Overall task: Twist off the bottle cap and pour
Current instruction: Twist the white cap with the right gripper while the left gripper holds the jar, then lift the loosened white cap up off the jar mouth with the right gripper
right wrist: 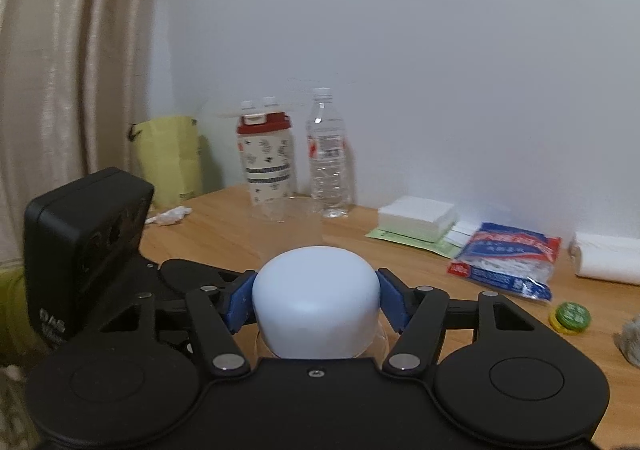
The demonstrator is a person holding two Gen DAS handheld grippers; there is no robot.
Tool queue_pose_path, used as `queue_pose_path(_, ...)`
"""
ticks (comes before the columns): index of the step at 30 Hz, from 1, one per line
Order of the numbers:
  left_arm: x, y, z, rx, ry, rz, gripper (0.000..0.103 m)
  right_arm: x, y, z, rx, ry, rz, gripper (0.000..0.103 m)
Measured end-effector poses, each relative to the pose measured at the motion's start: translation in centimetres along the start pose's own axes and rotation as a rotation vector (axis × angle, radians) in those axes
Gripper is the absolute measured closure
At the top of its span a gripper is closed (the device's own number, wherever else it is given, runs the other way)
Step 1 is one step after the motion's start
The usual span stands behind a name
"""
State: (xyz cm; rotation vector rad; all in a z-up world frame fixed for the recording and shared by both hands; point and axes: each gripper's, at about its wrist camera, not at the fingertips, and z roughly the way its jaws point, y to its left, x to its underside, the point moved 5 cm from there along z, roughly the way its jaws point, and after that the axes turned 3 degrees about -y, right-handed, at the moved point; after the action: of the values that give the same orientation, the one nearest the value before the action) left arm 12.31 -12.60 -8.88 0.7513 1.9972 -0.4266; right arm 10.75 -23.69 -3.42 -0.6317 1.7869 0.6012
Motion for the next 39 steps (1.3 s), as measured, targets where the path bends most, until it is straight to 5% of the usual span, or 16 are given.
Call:
queue_pose_path(9,0.0,0.2,0.0,0.016,0.007,0.01,0.024,-0.1,-0.4,-0.1,-0.059,-0.018,0.007,0.034)
queue_pose_path(22,-1.1,2.7,2.2,0.007,0.012,-0.005,0.024,-1.3,-0.5,-1.5,-0.017,-0.087,0.018,0.034)
queue_pose_path(30,-1.1,2.1,2.1,-0.006,0.028,-0.004,0.024,-1.4,-1.5,-2.8,0.134,-0.089,0.042,0.034)
queue_pose_path(39,-1.4,2.3,2.7,-0.026,0.042,-0.008,0.024,0.6,-4.2,-2.4,0.368,0.049,0.106,0.034)
